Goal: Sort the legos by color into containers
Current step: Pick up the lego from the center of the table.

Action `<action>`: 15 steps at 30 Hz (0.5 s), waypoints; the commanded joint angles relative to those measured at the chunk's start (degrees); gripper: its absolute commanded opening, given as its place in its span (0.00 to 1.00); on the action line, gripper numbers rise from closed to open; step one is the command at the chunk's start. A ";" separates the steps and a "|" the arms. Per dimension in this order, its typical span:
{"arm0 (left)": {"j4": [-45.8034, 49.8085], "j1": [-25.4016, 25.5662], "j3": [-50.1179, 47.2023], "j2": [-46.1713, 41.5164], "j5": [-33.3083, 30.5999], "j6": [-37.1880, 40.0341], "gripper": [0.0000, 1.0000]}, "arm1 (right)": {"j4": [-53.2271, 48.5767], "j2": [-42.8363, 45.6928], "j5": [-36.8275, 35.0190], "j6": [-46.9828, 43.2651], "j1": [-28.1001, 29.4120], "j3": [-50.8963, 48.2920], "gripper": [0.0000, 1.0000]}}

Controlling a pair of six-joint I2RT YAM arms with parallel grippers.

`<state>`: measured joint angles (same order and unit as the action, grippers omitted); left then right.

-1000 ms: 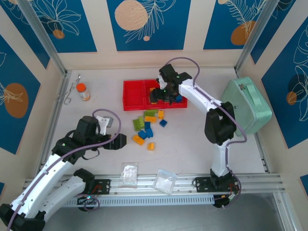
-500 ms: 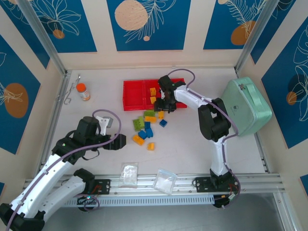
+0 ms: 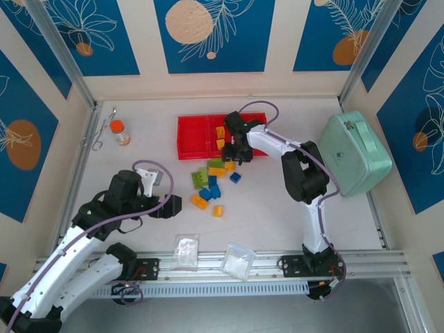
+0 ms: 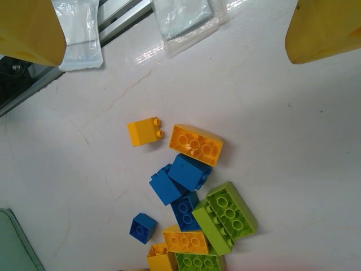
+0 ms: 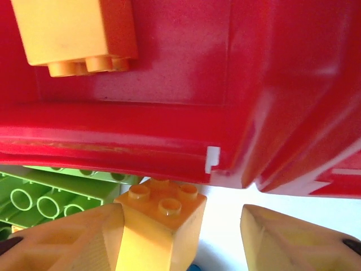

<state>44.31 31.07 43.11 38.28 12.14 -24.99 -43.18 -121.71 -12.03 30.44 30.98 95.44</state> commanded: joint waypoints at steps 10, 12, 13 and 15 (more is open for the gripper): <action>-1.25 1.22 -0.63 -2.06 1.22 1.19 0.99 | 0.16 -0.75 -1.12 1.30 0.75 -3.69 0.49; -1.29 1.24 -0.66 -2.07 1.09 1.22 0.99 | 0.36 -0.35 -0.94 1.02 0.66 -4.35 0.47; -1.17 1.27 -0.65 -1.93 1.09 1.18 0.99 | 0.61 0.03 -0.98 0.87 0.66 -4.63 0.45; -1.20 1.30 -0.58 -1.74 0.96 1.10 0.99 | 0.98 0.69 -0.95 0.49 0.66 -5.21 0.41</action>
<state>43.72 31.68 43.11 36.80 12.38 -24.99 -40.36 -121.93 -13.65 30.89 31.55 92.25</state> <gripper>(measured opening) 0.993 0.424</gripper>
